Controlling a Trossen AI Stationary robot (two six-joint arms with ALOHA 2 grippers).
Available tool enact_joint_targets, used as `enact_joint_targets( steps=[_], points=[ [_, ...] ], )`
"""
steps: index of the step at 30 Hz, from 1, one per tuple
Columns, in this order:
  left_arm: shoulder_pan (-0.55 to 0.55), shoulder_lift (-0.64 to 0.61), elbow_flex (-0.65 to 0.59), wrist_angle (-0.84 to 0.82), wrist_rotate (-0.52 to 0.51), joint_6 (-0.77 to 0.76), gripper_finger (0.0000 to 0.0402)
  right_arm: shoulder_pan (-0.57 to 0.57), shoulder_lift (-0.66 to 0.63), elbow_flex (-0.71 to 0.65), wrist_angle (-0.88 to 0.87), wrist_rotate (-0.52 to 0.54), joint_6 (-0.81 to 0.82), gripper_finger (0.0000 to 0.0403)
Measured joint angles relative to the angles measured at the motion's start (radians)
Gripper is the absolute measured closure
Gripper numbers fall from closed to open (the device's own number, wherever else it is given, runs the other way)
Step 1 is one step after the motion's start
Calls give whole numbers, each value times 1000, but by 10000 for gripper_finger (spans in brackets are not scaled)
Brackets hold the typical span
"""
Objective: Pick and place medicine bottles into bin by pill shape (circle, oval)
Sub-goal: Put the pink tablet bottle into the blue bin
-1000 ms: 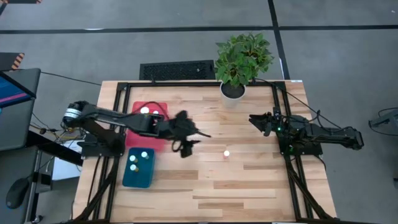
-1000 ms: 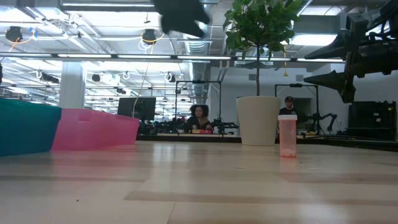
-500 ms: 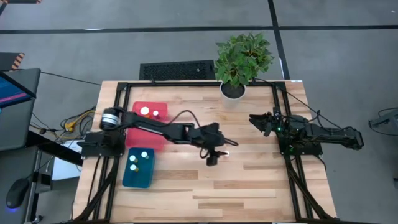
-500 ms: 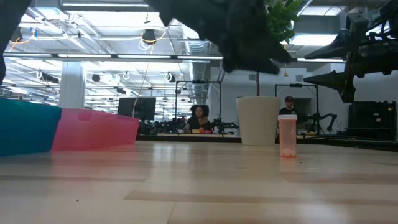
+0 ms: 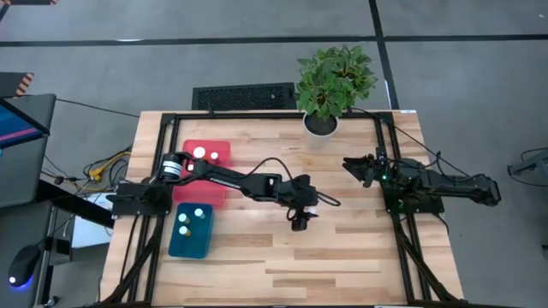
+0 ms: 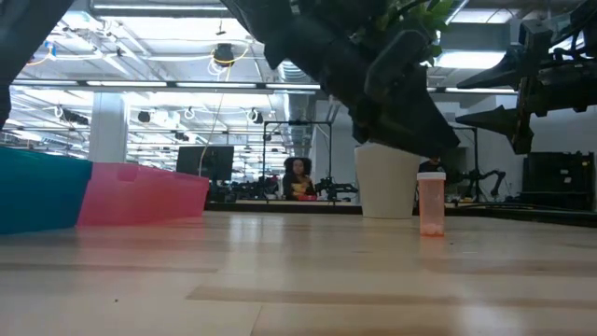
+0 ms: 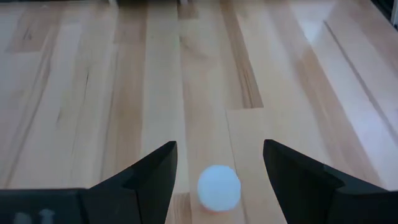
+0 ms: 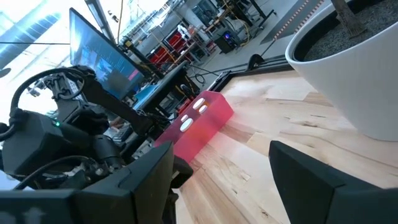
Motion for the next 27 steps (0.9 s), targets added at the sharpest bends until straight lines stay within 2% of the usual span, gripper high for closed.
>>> enact_joint_targets(
  steps=[21, 27],
  points=[
    [1, 48, -1, -23, -34, 49, 170, 0, 0, 0, -2, -8, -18, 127],
    [-2, 48, -1, -27, -5, 49, 202, 0, 0, 0, -2, -9, -18, 127]
  ],
)
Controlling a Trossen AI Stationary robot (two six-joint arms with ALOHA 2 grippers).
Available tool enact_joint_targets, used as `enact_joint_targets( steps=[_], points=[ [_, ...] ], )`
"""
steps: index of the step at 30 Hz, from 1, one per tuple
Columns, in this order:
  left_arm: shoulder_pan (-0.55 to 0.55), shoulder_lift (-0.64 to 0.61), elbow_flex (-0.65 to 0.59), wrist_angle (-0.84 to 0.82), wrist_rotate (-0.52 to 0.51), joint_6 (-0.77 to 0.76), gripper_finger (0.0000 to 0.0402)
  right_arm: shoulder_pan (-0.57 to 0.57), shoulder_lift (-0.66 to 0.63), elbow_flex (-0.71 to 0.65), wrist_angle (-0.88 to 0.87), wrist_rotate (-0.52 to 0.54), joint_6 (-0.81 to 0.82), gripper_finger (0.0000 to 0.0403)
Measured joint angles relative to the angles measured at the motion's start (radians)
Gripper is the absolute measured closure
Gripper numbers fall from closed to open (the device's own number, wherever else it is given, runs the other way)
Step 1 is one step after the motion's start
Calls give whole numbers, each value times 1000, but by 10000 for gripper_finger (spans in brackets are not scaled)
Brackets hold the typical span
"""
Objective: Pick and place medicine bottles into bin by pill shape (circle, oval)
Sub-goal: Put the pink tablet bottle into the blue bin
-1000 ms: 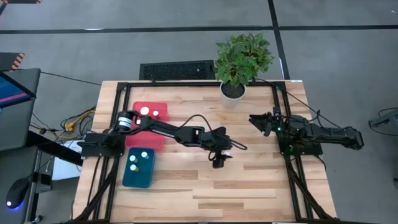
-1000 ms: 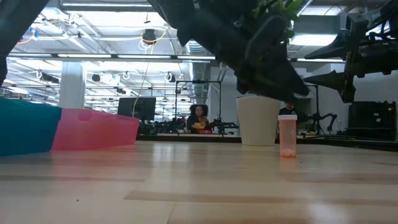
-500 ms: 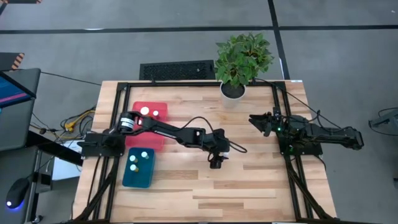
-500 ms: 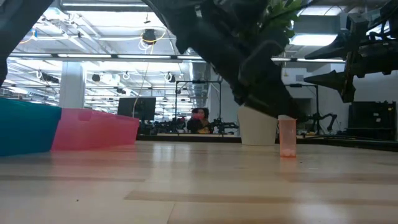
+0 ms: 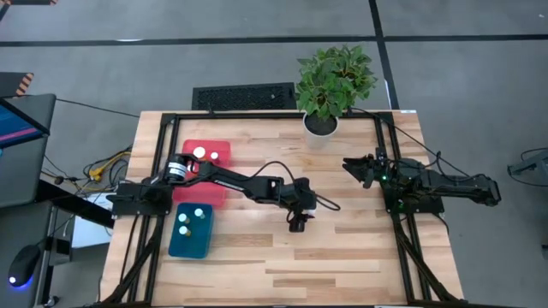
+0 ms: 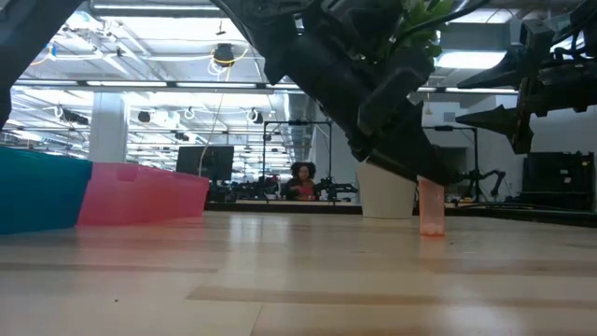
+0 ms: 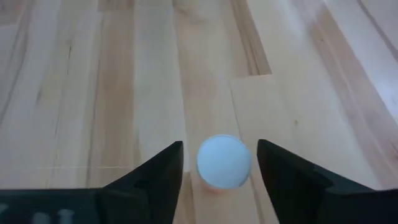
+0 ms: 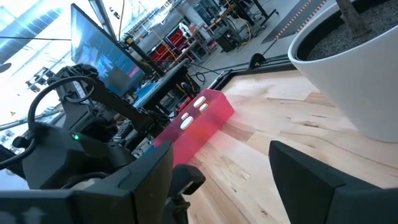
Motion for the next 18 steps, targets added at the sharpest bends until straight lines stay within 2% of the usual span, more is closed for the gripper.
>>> enact_joint_targets(
  steps=[10, 14, 18],
  points=[
    [0, 0, 0, 0, 2, 2, 295, 0, 0, 0, -1, 0, -1, 127],
    [0, -2, 0, -1, 2, -21, 299, 0, 0, 0, -1, 0, -1, 127],
    [0, -42, 0, -61, -5, -80, 286, 0, 0, 0, -1, -1, 0, 127]
  ],
)
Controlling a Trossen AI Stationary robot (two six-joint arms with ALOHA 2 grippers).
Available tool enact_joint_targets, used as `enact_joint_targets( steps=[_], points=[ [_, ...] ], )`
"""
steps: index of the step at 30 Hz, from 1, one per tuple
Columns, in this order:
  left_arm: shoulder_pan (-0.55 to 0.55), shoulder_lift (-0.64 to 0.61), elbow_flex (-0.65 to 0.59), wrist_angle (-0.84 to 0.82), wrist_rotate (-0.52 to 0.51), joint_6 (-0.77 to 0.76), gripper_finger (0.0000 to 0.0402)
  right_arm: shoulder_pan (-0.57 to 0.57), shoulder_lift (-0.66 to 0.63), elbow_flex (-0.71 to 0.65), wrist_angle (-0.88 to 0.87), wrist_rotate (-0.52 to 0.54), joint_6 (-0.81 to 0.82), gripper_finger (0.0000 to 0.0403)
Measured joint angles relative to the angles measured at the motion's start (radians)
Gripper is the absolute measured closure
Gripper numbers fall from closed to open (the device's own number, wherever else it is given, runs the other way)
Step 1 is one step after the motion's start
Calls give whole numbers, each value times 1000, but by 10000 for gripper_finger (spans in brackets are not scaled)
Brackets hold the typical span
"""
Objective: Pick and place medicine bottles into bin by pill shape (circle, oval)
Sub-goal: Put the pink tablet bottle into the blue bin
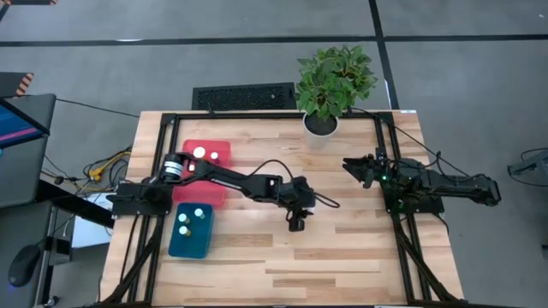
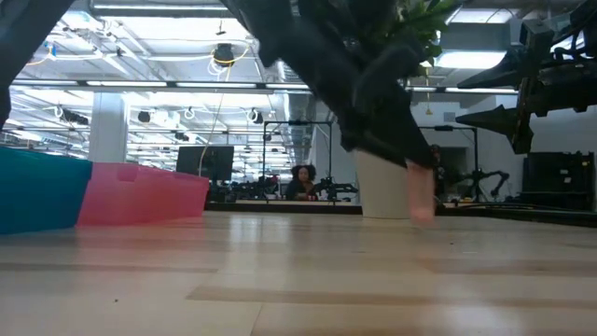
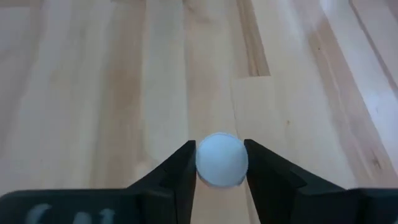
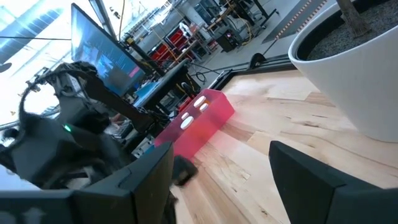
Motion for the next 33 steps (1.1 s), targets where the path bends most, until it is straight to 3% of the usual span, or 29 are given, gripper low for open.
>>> enact_joint_targets(
  steps=[8, 19, 24, 29, 33],
  points=[
    [3, -218, 0, -228, -124, 0, 290, 0, 0, 0, -2, 0, 0, 127],
    [-65, -583, 0, -753, -346, -184, 280, 0, 0, 0, -2, 0, 0, 127],
    [-213, -726, 0, -970, -490, -422, 279, 0, 0, 0, -2, 0, 0, 127],
    [-447, -809, 0, -1200, -658, -823, 279, 0, 0, 0, -2, 0, 0, 127],
    [-650, -807, 0, -1381, -703, -1159, 279, 0, 0, 0, -2, 0, 1, 127]
  ],
)
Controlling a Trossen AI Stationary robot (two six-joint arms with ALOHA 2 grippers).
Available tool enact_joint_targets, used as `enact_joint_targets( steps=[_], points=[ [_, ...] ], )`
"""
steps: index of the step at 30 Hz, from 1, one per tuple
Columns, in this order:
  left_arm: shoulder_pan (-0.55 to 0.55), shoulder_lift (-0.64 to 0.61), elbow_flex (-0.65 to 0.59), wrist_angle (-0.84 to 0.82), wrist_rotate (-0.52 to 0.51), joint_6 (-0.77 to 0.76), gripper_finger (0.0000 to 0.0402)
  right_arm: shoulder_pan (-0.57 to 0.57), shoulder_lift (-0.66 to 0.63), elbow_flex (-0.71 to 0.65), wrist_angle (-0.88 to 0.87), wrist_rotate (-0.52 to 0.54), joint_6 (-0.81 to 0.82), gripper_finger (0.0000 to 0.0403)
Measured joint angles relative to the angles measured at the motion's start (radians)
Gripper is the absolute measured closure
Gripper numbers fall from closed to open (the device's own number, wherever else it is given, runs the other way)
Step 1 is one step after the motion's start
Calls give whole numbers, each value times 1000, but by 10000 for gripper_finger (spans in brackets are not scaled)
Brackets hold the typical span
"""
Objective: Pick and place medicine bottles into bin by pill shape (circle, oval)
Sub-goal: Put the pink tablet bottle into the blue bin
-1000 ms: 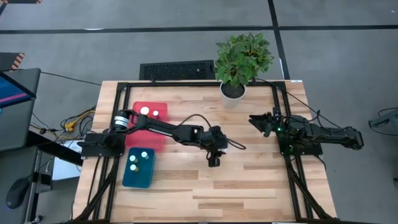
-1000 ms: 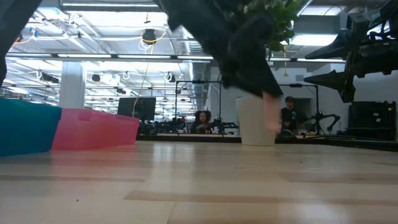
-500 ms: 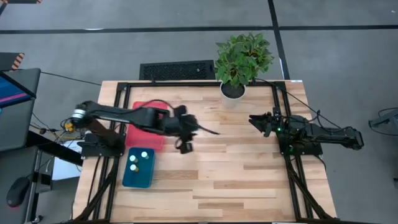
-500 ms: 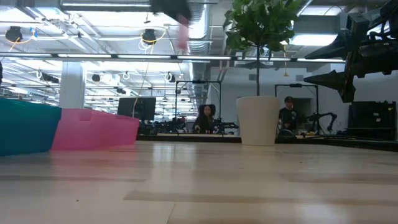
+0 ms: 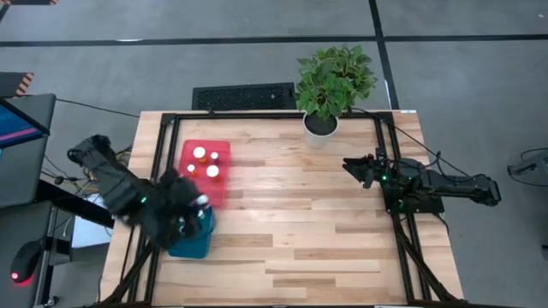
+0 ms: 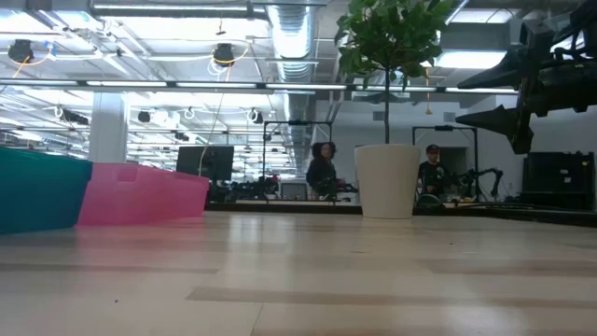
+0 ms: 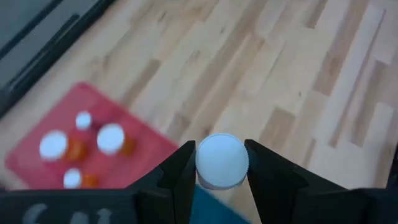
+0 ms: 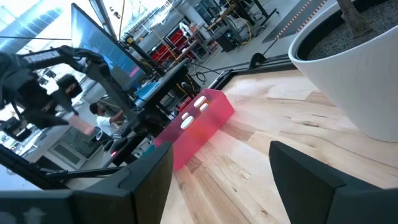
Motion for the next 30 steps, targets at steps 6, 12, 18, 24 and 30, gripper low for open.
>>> enact_joint_targets(
  steps=[6, 12, 18, 24, 30],
  points=[
    [-222, 56, -78, -13, -55, -323, 278, 0, 0, 0, 0, 0, 30, 127],
    [-332, 126, -236, -4, -43, -622, 278, 0, 0, 0, 5, 0, 29, 127],
    [-364, 169, -403, 78, -46, -808, 278, 0, 0, 0, 6, 1, 29, 127],
    [-352, 200, -536, 232, -72, -871, 278, 0, 0, 0, 7, 2, 29, 127],
    [-338, 221, -607, 322, -40, -868, 278, 0, 0, 0, 7, 2, 33, 127]
  ],
)
